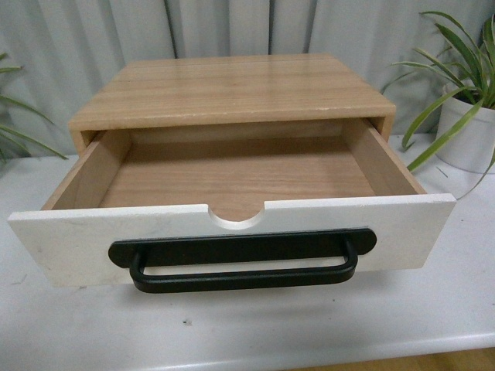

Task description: Close drawer sideways

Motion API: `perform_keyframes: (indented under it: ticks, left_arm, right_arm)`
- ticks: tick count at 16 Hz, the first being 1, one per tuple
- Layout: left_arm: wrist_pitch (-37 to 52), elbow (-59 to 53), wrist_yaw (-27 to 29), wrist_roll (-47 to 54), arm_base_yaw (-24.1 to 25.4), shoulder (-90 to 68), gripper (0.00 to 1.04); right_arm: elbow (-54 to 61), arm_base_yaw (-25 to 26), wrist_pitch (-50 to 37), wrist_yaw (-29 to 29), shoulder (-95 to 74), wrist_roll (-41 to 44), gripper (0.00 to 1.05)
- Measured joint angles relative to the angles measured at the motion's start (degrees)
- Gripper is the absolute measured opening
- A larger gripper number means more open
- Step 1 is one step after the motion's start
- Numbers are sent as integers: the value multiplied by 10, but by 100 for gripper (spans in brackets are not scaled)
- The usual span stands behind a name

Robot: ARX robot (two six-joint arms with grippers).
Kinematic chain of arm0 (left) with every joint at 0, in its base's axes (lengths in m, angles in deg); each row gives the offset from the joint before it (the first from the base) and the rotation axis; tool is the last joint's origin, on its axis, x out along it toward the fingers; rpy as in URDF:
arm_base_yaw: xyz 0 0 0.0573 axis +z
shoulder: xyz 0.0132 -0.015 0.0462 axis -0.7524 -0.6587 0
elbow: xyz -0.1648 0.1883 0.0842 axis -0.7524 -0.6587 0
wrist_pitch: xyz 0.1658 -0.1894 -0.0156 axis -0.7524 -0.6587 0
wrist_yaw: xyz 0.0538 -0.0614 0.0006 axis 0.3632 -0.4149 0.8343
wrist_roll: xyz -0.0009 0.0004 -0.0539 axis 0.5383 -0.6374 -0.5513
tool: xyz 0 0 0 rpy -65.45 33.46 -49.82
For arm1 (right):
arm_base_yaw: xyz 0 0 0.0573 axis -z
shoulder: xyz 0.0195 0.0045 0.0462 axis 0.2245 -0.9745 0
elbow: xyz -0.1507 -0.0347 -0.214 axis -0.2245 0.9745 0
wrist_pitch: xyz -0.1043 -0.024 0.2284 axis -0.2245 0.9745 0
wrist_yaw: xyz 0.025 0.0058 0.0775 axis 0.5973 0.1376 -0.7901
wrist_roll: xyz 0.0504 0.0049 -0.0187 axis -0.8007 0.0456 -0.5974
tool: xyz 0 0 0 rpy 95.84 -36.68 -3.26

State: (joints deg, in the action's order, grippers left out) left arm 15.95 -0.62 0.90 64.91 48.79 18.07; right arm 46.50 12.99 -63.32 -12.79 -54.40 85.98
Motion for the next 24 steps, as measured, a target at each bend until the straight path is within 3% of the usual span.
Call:
perform_keyframes:
  ticks: [1,2,3,5,7,9,12,17,24]
  left_arm:
    - [-33,5,21,0,-18,-7,98]
    - [-28,5,40,14,-60,-23,98]
    - [-25,5,43,57,-125,-37,98]
    - [-35,7,19,181,-200,-70,98]
    - [11,0,-7,330,-210,-115,98]
    - [136,0,-18,446,-210,-241,98]
    - [288,1,-51,542,-198,-445,98]
    - [424,54,-80,591,-152,-669,98]
    - [441,138,-106,623,-122,-809,98]
  right_arm:
    - [-6,-5,28,11,-5,-9,98]
    - [-45,-49,115,73,-69,-67,98]
    - [-88,-122,157,110,-156,-86,98]
    - [-141,-253,179,110,-260,-40,98]
    - [-163,-365,158,119,-369,57,98]
    - [-178,-403,114,125,-458,148,98]
    - [-206,-389,45,119,-571,243,98]
    - [-269,-350,-28,70,-713,308,98]
    - [-378,-302,-103,42,-865,367,98]
